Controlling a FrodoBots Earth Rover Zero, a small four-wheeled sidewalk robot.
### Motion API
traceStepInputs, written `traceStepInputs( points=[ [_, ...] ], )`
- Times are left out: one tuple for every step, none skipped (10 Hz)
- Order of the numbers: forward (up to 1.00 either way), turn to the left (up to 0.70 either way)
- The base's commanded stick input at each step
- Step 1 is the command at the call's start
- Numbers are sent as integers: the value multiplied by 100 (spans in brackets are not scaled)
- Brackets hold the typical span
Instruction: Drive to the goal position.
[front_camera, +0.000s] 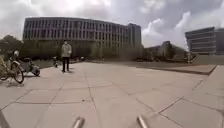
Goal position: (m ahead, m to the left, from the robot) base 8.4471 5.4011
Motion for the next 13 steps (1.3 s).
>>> traceStepInputs(
  points=[
    [70,0],
    [70,0],
    [70,0],
    [70,0],
    [70,0],
    [70,0],
    [70,0],
    [70,0],
    [70,0],
    [70,0],
    [70,0],
    [70,0],
    [70,0]
  ],
)
